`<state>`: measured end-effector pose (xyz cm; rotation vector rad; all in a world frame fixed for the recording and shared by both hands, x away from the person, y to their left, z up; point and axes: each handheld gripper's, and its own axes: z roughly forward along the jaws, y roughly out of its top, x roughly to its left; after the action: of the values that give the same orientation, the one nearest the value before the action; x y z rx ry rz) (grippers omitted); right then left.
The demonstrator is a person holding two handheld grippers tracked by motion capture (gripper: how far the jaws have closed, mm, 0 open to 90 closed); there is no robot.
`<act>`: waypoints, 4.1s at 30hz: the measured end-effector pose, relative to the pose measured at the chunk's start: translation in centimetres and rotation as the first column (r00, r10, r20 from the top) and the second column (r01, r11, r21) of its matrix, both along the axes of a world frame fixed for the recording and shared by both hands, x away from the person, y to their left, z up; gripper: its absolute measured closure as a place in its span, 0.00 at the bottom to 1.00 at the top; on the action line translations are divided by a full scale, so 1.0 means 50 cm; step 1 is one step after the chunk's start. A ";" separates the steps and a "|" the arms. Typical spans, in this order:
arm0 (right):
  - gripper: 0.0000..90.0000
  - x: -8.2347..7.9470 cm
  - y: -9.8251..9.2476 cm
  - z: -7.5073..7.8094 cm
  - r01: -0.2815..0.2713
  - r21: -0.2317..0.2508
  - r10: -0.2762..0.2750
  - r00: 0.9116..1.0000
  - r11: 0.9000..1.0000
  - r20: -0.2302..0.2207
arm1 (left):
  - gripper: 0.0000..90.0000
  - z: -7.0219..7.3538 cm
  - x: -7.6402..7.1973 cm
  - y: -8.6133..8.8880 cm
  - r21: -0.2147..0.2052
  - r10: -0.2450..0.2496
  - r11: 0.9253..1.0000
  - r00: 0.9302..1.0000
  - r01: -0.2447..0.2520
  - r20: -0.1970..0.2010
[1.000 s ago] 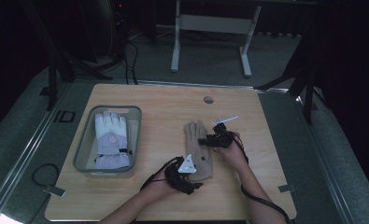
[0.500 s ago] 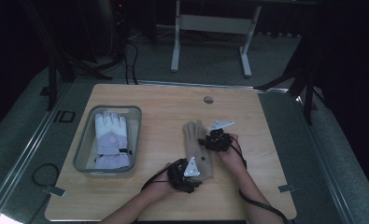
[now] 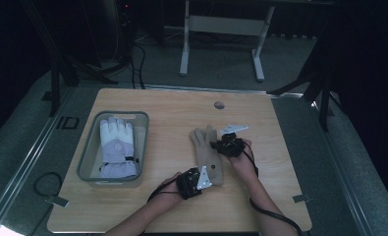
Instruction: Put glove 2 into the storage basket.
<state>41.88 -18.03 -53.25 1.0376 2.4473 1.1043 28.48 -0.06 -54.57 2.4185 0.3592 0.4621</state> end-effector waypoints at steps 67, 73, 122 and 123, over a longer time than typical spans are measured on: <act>0.47 0.012 0.042 -0.012 0.126 0.004 -0.122 0.966 0.992 -0.228 | 0.90 0.023 -0.011 0.088 0.025 0.064 0.998 0.998 -0.064 0.004; 0.45 0.017 0.041 -0.018 0.141 0.007 -0.134 0.951 0.990 -0.278 | 0.90 0.021 -0.008 0.088 0.028 0.063 0.998 0.998 -0.063 -0.004; 0.84 0.008 0.202 0.216 -0.024 0.023 0.024 1.000 0.999 -0.013 | 0.91 0.169 -0.010 0.194 0.019 0.150 0.988 0.982 -0.153 0.114; 0.84 0.008 0.208 0.219 -0.028 0.023 0.028 1.000 0.999 -0.010 | 0.91 0.171 -0.011 0.198 0.020 0.153 0.987 0.981 -0.157 0.117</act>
<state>42.27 -7.65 -42.29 1.0208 2.4701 1.1407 27.95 9.85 -46.00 2.3893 0.4952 0.6774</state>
